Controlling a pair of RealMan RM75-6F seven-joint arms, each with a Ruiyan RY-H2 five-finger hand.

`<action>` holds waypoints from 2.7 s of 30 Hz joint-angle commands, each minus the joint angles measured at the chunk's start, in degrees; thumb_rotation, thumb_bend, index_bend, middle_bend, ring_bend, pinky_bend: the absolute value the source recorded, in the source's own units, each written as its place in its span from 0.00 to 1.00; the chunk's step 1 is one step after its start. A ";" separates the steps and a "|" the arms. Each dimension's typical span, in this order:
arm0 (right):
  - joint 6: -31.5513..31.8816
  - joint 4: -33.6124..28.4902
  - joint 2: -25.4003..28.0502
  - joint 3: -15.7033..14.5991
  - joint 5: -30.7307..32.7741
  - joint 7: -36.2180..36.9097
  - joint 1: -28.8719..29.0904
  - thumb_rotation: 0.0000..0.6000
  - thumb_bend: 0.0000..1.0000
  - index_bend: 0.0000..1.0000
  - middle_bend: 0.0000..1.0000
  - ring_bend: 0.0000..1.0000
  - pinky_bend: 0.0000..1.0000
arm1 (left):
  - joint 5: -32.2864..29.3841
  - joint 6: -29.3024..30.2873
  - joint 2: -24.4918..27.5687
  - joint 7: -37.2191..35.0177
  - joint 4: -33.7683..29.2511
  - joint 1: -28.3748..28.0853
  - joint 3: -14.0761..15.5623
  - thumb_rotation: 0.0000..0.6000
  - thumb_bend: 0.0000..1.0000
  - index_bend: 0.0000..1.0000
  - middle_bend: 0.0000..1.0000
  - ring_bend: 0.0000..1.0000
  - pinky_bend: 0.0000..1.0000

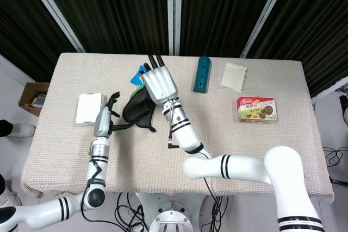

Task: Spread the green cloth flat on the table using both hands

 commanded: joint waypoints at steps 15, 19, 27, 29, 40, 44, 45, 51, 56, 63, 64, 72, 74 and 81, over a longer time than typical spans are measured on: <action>0.71 -2.72 2.36 0.04 -0.35 1.93 -1.32 1.00 0.57 0.75 0.29 0.02 0.00 | -6.83 -0.52 -5.68 7.69 9.57 -6.34 -2.01 1.00 0.10 0.33 0.11 0.14 0.43; 0.81 -3.35 3.10 -0.12 -0.58 2.75 -1.93 1.00 0.57 0.75 0.29 0.02 0.00 | -6.20 -0.93 -5.20 6.44 9.65 -5.84 -1.29 1.00 0.15 0.44 0.16 0.17 0.43; 1.37 -5.77 4.98 -0.81 -1.22 4.62 -3.86 1.00 0.57 0.75 0.29 0.02 0.00 | -4.95 -1.33 -4.24 5.03 9.34 -5.21 -0.26 1.00 0.39 0.68 0.31 0.24 0.44; 1.88 -6.95 5.83 -1.51 -1.85 5.23 -4.95 1.00 0.57 0.75 0.29 0.02 0.00 | -3.54 -0.95 -3.15 4.73 8.08 -4.65 0.54 1.00 0.44 0.72 0.34 0.25 0.44; 5.29 -19.30 14.49 -6.74 -7.87 12.63 -15.28 1.00 0.57 0.75 0.30 0.02 0.00 | 7.97 0.66 10.90 3.78 -5.93 0.41 7.34 1.00 0.49 0.74 0.35 0.25 0.43; 4.41 -21.75 16.49 -8.13 -8.50 13.04 -16.78 1.00 0.57 0.75 0.30 0.02 0.00 | 10.82 -0.24 14.38 2.18 -8.84 0.71 8.29 1.00 0.49 0.73 0.34 0.25 0.42; 4.10 -21.92 16.59 -8.22 -8.45 13.13 -16.85 1.00 0.57 0.75 0.30 0.02 0.00 | 11.05 -0.53 14.88 2.05 -9.14 0.58 8.28 1.00 0.49 0.73 0.34 0.25 0.42; 2.11 -20.29 14.54 -7.84 -8.34 13.86 -15.71 1.00 0.57 0.75 0.30 0.02 0.00 | 9.90 -2.48 16.39 2.85 -8.92 -2.18 5.42 1.00 0.48 0.73 0.34 0.25 0.42; 1.04 -15.18 11.82 -5.11 -6.37 14.62 -13.63 1.00 0.57 0.75 0.30 0.02 0.00 | 6.61 -3.82 16.37 3.09 -5.33 -6.05 0.14 1.00 0.48 0.73 0.34 0.25 0.41; 0.45 -5.73 8.27 -1.74 -8.77 19.84 -11.26 1.00 0.57 0.75 0.31 0.02 0.00 | 0.86 -6.20 16.36 1.41 0.68 -12.12 -7.84 1.00 0.48 0.73 0.34 0.25 0.40; 0.76 -3.78 7.73 -1.18 -10.09 21.43 -10.96 1.00 0.57 0.75 0.31 0.02 0.00 | -0.07 -6.01 16.24 1.65 2.06 -13.27 -9.17 1.00 0.47 0.73 0.34 0.25 0.40; 2.75 3.52 7.45 0.21 -18.15 31.60 -11.21 1.00 0.56 0.75 0.33 0.04 0.00 | 0.12 -1.26 16.12 -1.29 8.26 -16.58 -14.04 1.00 0.47 0.71 0.34 0.25 0.40; 1.69 3.10 8.46 -1.15 -19.29 33.54 -12.47 1.00 0.56 0.75 0.33 0.04 0.00 | 1.95 -0.01 16.17 -2.24 8.16 -15.62 -12.28 1.00 0.47 0.71 0.34 0.25 0.40; -5.61 -2.69 14.97 -9.71 -23.56 37.95 -17.93 1.00 0.55 0.74 0.33 0.04 0.00 | 12.61 5.21 13.10 -5.30 9.14 -10.22 0.46 1.00 0.47 0.70 0.34 0.25 0.37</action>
